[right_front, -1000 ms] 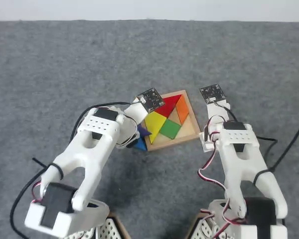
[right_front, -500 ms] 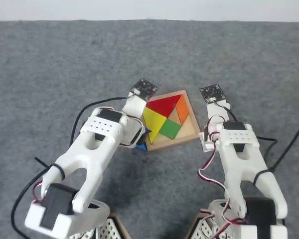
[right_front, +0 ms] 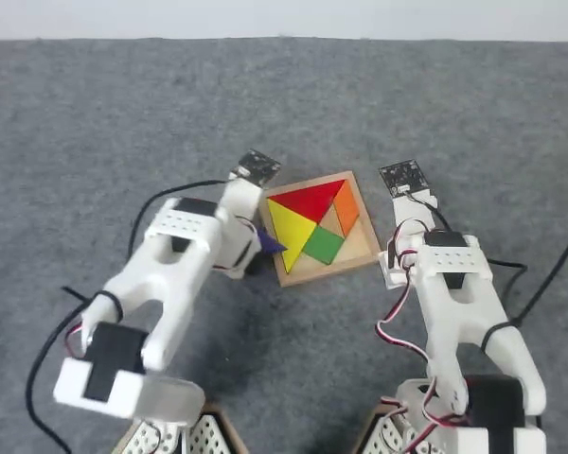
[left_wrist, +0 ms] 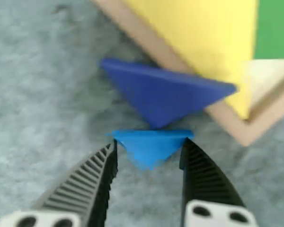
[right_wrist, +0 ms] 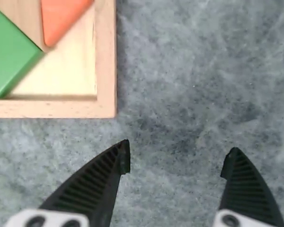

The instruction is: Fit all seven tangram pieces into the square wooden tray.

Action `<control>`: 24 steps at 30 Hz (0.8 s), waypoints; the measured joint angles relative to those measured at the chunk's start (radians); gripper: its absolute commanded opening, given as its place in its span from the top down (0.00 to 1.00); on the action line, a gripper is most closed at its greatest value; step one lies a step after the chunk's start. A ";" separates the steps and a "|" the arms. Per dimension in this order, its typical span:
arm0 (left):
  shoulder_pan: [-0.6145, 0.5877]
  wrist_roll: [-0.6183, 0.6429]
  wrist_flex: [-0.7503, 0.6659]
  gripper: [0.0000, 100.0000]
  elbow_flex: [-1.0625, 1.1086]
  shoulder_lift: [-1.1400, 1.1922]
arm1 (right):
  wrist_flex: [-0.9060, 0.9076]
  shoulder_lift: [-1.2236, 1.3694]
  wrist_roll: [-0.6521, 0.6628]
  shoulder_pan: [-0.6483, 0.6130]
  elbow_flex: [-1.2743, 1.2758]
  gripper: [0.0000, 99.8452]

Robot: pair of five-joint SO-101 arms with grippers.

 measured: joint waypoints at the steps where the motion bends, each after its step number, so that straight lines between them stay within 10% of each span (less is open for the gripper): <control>1: -0.018 -0.011 0.011 0.79 -0.012 0.008 | 0.000 0.000 0.000 0.000 0.000 0.69; 15: -0.186 -0.077 0.110 0.79 -0.181 0.026 | 0.000 0.000 0.000 0.000 0.000 0.69; 24: 0.029 0.009 0.110 0.79 -0.209 0.028 | 0.000 0.000 0.000 0.000 0.000 0.69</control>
